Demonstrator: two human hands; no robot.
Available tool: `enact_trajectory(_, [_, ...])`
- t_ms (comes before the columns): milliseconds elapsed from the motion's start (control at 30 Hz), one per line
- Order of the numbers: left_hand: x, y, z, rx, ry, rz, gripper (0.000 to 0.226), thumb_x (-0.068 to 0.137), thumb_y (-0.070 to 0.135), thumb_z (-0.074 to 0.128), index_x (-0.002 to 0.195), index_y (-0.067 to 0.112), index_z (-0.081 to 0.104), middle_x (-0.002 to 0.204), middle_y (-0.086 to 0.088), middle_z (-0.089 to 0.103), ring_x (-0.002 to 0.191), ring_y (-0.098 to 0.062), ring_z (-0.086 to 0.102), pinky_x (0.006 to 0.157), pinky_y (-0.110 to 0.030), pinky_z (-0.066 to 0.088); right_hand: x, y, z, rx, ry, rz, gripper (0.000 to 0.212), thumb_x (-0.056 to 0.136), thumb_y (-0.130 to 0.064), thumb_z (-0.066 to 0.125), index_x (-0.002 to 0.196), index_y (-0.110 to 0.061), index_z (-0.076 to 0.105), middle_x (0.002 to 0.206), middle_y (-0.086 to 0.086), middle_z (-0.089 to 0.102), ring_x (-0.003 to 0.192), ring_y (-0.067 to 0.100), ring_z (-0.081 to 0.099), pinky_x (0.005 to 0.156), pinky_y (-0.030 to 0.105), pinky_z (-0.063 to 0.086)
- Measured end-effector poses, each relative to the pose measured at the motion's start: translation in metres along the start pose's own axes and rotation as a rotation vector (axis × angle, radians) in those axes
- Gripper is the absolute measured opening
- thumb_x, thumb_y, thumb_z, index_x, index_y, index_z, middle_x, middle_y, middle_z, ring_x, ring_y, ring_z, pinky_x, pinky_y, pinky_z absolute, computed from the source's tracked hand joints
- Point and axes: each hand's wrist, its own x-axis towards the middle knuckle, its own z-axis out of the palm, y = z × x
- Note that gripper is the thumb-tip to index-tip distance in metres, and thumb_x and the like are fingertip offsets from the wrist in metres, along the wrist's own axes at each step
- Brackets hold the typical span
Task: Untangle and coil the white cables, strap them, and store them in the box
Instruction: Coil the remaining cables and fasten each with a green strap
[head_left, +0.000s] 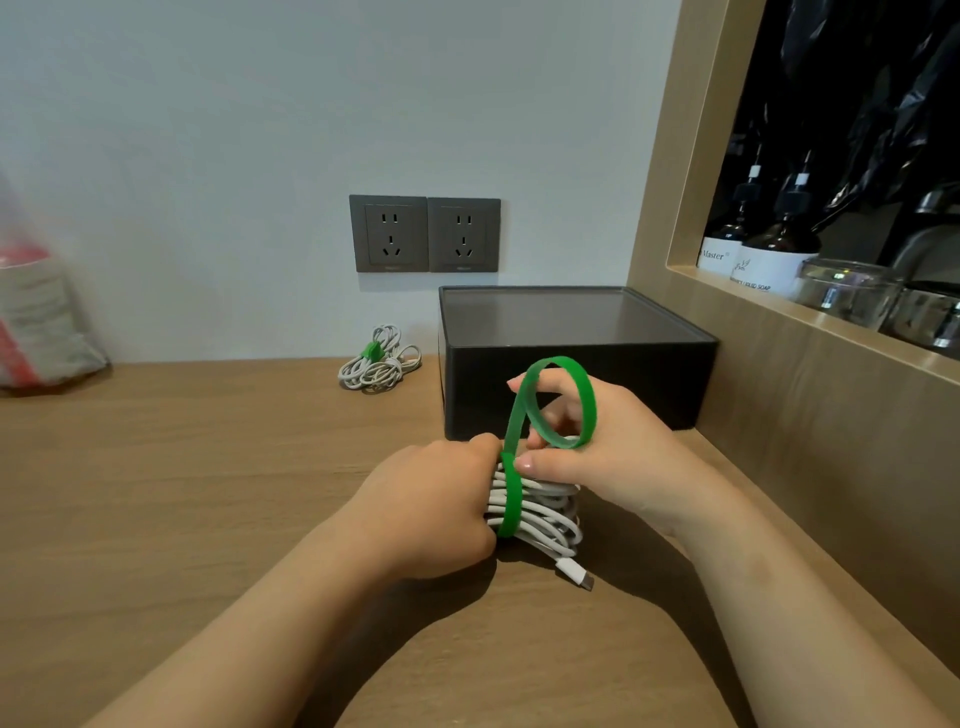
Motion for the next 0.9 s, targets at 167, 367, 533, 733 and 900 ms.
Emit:
enact_trajectory(167, [0.001, 0.000, 0.000, -0.008, -0.007, -0.012, 0.036, 0.083, 0.028, 0.061, 0.114, 0.026, 0.041, 0.091, 0.010, 0.054, 0.079, -0.008, 0.050, 0.062, -0.019, 0.039, 0.000, -0.002, 0.007, -0.056, 0.125, -0.068, 0.052, 0.075, -0.026, 0.074, 0.120, -0.037, 0.049, 0.083, -0.017, 0.065, 0.083, -0.003, 0.062, 0.067, 0.004, 0.045])
enact_trajectory(367, [0.002, -0.001, 0.002, 0.008, -0.006, -0.017, 0.033, 0.082, 0.030, 0.061, 0.106, 0.028, 0.038, 0.100, 0.005, 0.058, 0.082, -0.010, 0.051, 0.067, -0.024, 0.043, -0.002, -0.004, 0.007, -0.176, -0.028, -0.025, 0.070, 0.077, -0.022, 0.072, 0.136, -0.035, 0.037, 0.110, -0.016, 0.057, 0.105, 0.004, 0.054, 0.088, 0.022, 0.051])
enact_trajectory(533, [0.003, -0.001, 0.002, 0.028, -0.005, -0.012, 0.029, 0.083, 0.028, 0.061, 0.099, 0.027, 0.036, 0.083, 0.010, 0.048, 0.067, -0.006, 0.044, 0.057, -0.016, 0.036, -0.002, -0.006, 0.006, -0.241, -0.058, -0.031, 0.068, 0.078, -0.024, 0.071, 0.130, -0.048, 0.034, 0.107, -0.018, 0.043, 0.109, 0.004, 0.040, 0.092, 0.028, 0.046])
enact_trajectory(733, [0.003, -0.003, 0.003, 0.002, -0.026, -0.019, 0.032, 0.082, 0.027, 0.061, 0.109, 0.024, 0.044, 0.082, 0.011, 0.049, 0.070, -0.006, 0.048, 0.058, -0.015, 0.040, -0.003, -0.006, 0.009, -0.148, 0.010, -0.124, 0.059, 0.083, -0.006, 0.064, 0.120, -0.045, 0.043, 0.097, -0.019, 0.056, 0.100, -0.001, 0.051, 0.078, 0.009, 0.046])
enact_trajectory(900, [0.004, -0.001, 0.002, 0.013, 0.003, -0.026, 0.038, 0.082, 0.030, 0.062, 0.112, 0.025, 0.040, 0.088, 0.012, 0.049, 0.074, -0.007, 0.044, 0.054, -0.015, 0.033, 0.003, 0.001, 0.016, -0.120, 0.125, -0.100, 0.046, 0.086, -0.008, 0.062, 0.124, -0.031, 0.050, 0.095, -0.024, 0.053, 0.093, -0.004, 0.055, 0.077, 0.010, 0.048])
